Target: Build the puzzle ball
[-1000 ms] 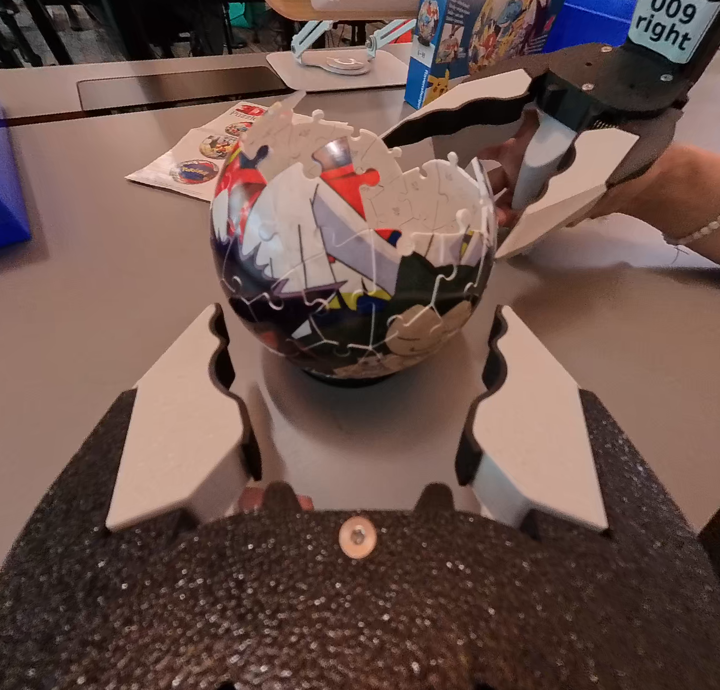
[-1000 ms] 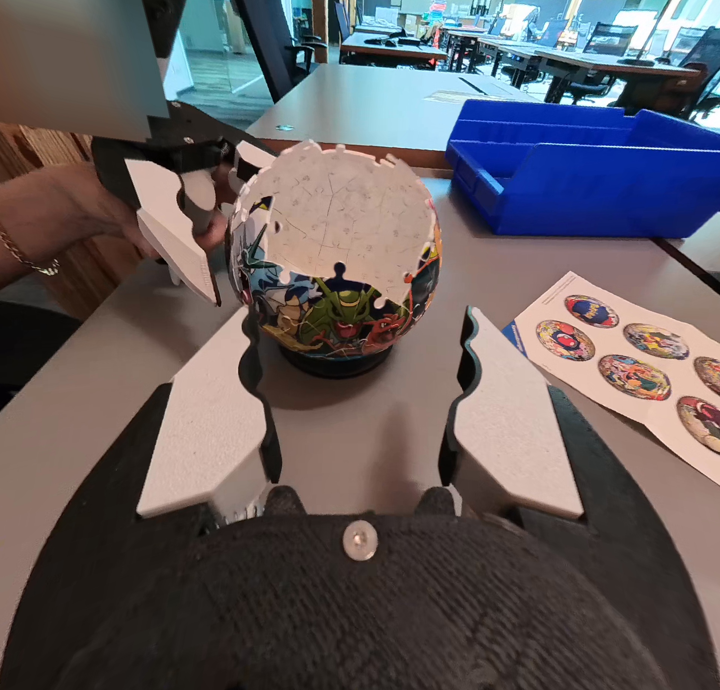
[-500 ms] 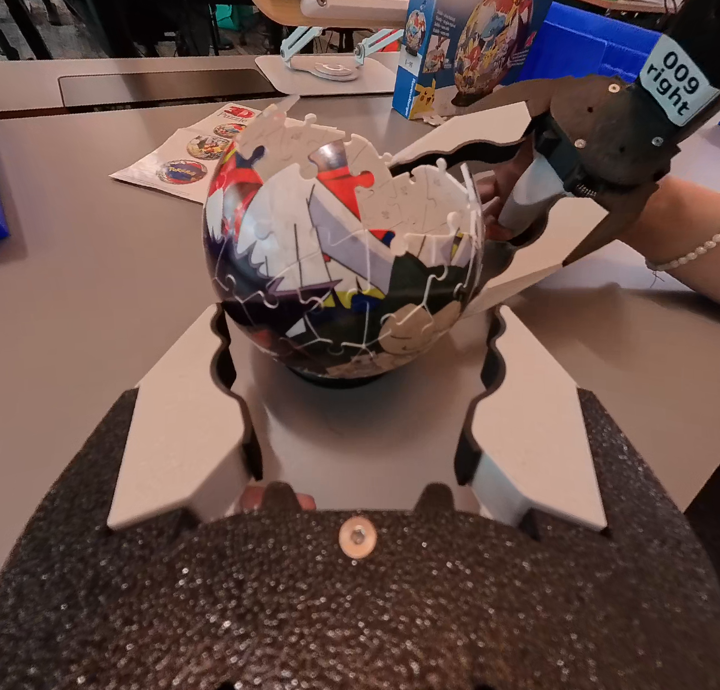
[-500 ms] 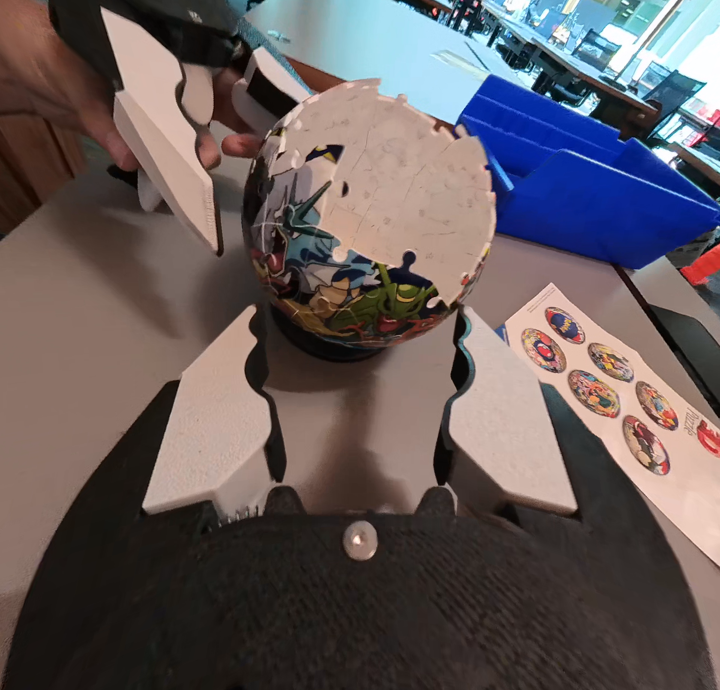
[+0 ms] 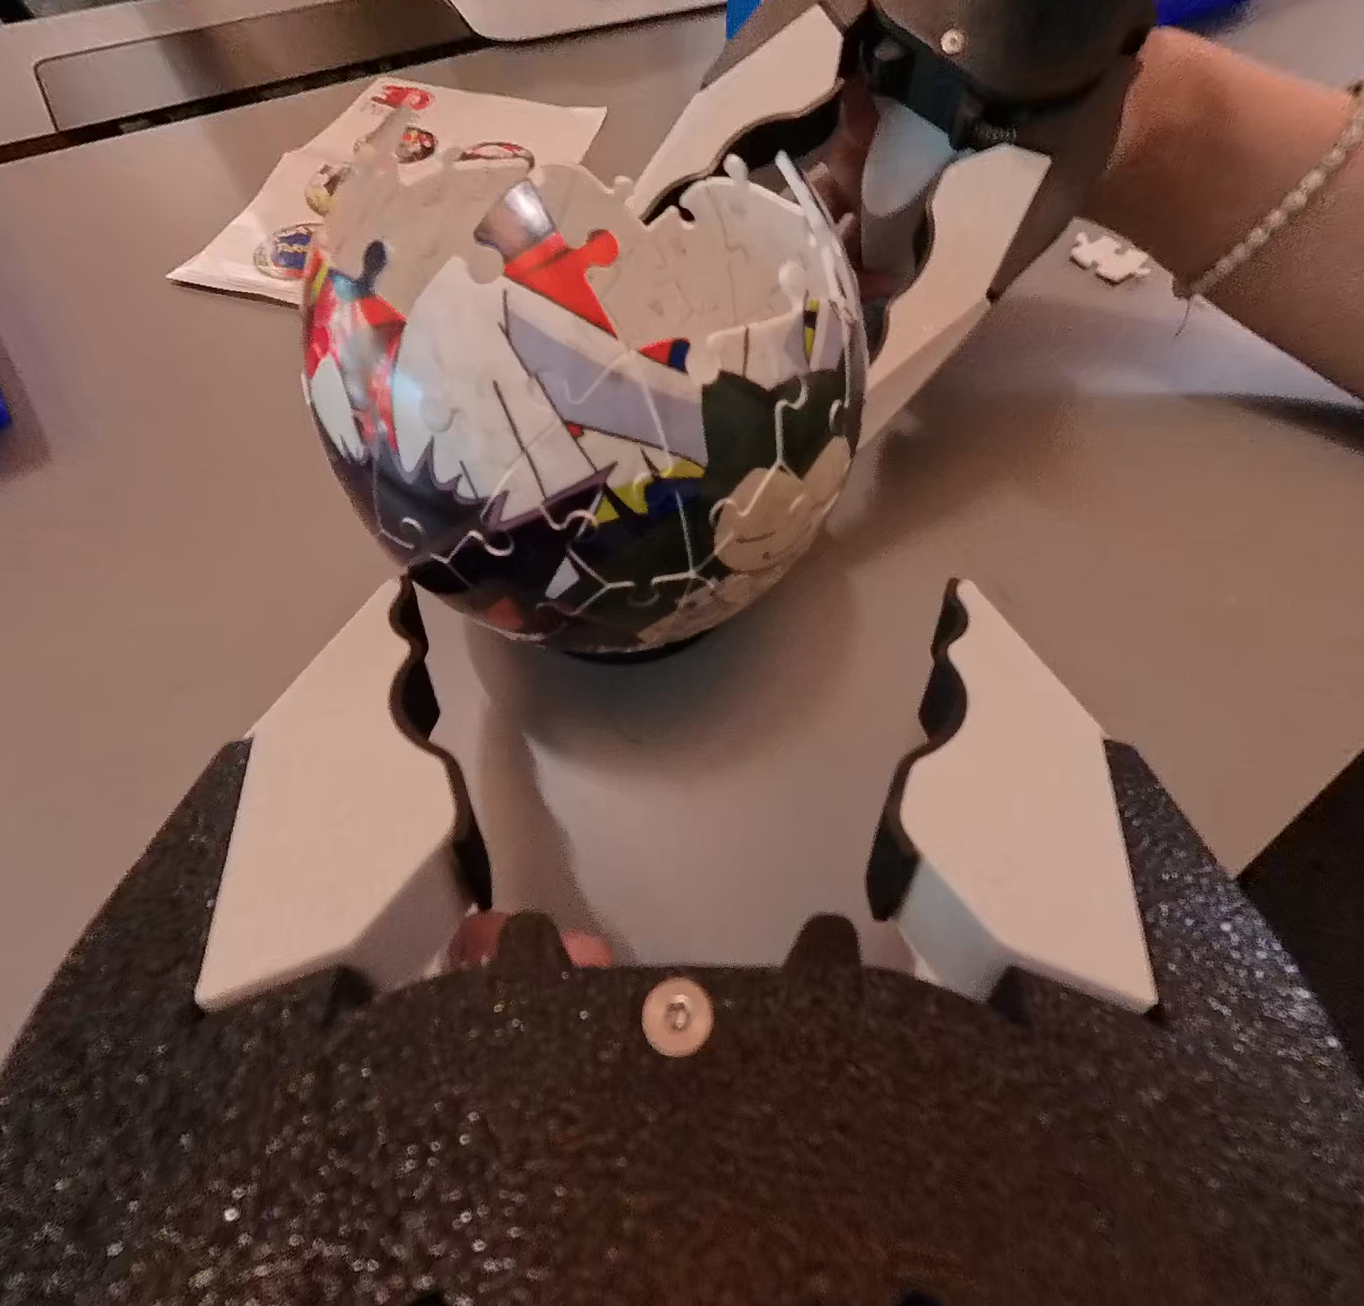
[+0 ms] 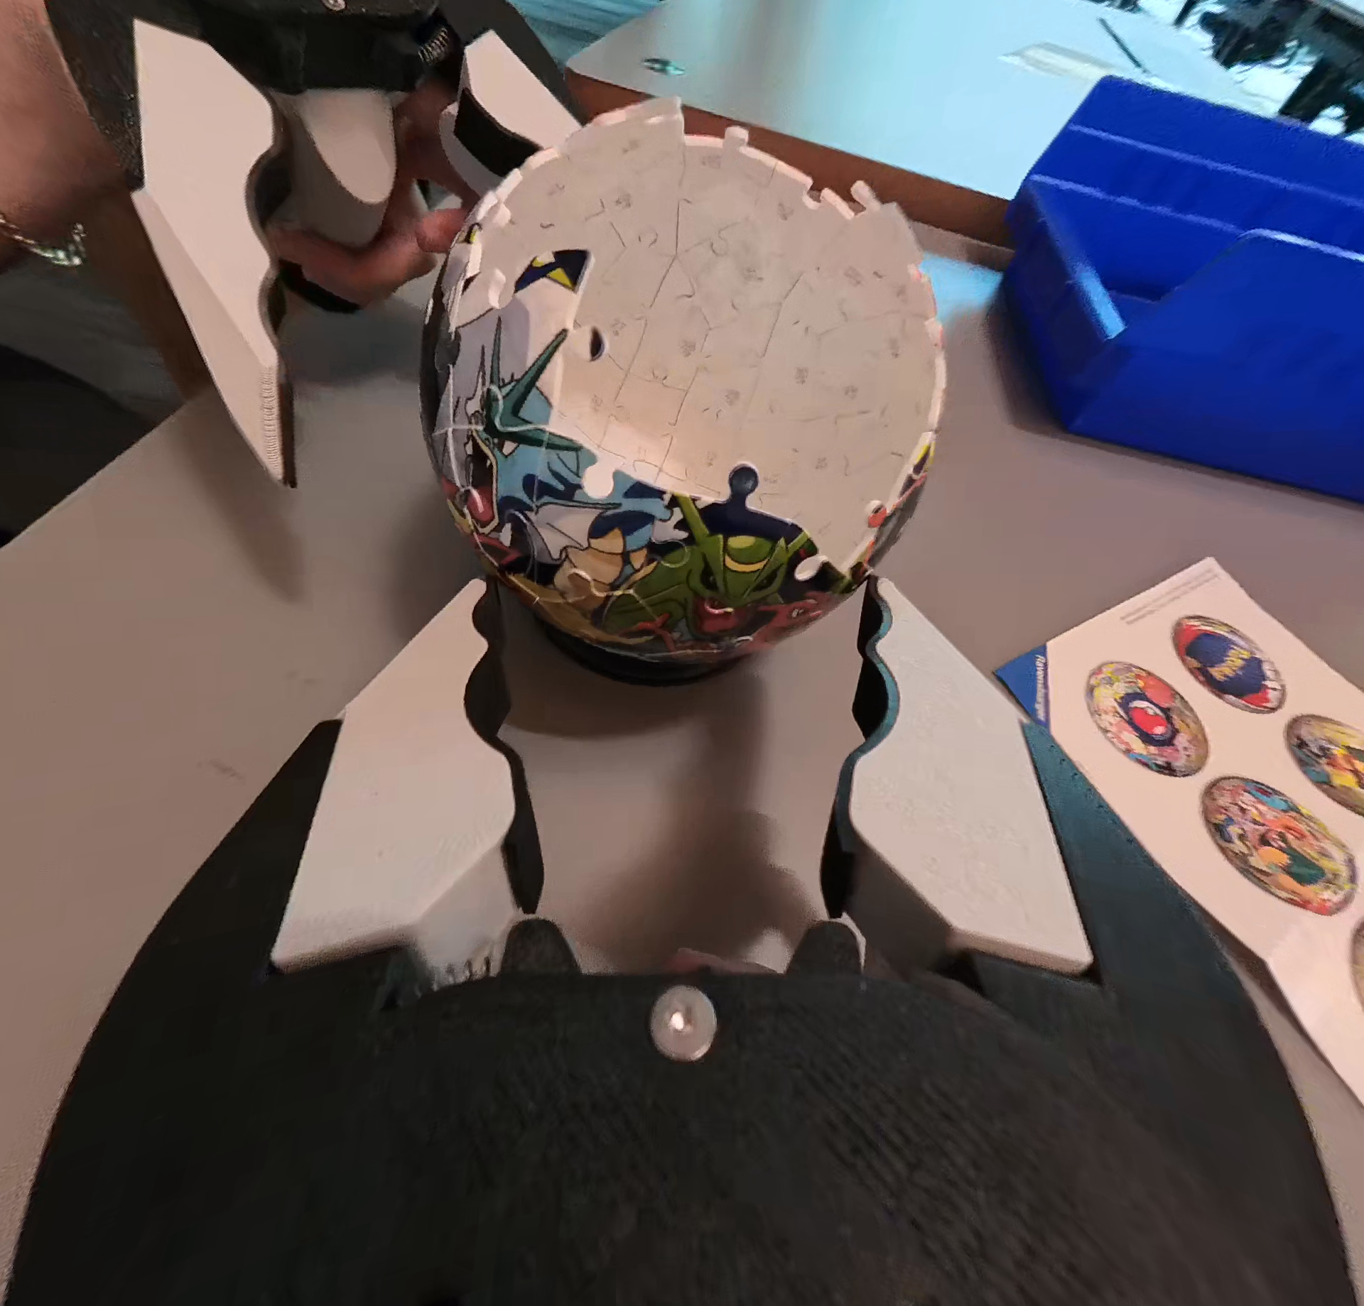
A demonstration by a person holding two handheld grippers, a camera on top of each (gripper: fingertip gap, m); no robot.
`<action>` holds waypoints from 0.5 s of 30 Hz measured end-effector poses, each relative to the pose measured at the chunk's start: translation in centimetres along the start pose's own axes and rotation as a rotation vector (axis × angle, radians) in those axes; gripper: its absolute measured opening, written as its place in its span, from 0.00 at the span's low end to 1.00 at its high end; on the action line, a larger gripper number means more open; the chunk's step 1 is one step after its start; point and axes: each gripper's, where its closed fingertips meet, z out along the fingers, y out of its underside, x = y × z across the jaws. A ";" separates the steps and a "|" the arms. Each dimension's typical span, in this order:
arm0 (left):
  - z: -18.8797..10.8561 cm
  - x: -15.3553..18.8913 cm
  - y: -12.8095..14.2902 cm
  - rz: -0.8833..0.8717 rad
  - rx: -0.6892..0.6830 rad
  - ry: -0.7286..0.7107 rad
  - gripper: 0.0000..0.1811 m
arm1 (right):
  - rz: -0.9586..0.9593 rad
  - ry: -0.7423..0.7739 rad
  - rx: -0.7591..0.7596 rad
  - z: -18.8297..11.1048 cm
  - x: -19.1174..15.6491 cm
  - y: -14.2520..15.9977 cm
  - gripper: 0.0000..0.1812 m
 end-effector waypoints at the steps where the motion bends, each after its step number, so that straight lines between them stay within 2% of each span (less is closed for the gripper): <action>1: -0.1 0.1 0.2 0.011 -0.017 -0.002 0.73 | 0.014 -0.020 -0.005 0.0 0.0 0.1 0.52; 5: -0.3 0.4 0.9 0.062 -0.073 -0.009 0.73 | 0.056 -0.034 -0.017 -0.3 -0.1 0.4 0.48; 11: -0.7 0.8 1.8 0.093 -0.149 -0.005 0.69 | 0.122 0.110 -0.020 -1.3 0.5 0.6 0.51; 13: -0.9 0.3 1.8 0.092 -0.155 -0.038 0.68 | 0.139 0.174 -0.006 -2.9 0.2 0.3 0.54; 15: -1.4 -0.3 1.7 0.081 -0.156 -0.071 0.67 | 0.126 0.284 -0.022 -6.4 -0.4 0.1 0.53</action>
